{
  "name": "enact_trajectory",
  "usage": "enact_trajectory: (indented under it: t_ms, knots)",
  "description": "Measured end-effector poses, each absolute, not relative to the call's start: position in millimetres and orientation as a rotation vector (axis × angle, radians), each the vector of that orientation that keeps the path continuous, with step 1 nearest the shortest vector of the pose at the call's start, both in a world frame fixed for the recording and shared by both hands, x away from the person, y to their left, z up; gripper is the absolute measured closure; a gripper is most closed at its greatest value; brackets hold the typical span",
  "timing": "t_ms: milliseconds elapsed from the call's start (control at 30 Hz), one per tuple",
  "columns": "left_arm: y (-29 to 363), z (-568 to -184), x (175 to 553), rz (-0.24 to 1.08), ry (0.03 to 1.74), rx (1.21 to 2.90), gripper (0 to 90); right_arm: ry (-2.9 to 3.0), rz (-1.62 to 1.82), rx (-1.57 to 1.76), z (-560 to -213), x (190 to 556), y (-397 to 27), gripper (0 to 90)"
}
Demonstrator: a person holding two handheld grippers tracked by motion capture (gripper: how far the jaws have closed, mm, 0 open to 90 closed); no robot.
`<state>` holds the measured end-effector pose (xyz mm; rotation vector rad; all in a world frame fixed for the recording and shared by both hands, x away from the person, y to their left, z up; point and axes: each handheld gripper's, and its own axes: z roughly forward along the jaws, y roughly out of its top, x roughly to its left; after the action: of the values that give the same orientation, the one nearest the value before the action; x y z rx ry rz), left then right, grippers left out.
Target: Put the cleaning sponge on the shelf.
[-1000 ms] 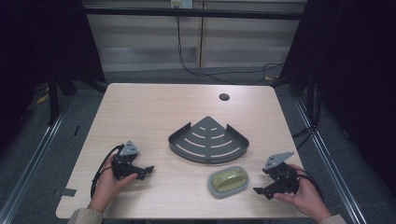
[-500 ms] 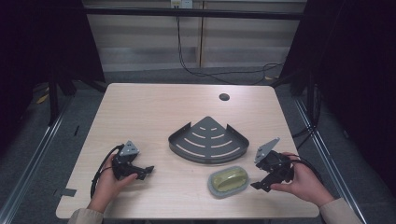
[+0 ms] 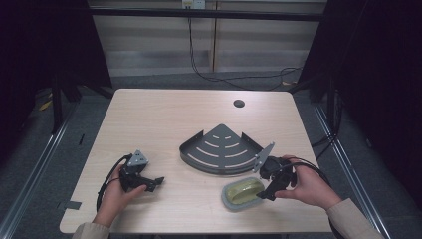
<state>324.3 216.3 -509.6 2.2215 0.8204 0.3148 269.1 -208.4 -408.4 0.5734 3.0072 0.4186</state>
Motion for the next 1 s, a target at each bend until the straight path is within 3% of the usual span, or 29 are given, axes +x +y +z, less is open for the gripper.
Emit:
enact_trajectory:
  t_ms: [1000]
  knots:
    - [216, -510, 324, 0.316, 0.819, 2.222, 7.2, 3.097, 0.229, 0.309, -424, 288, -164, 51.2]
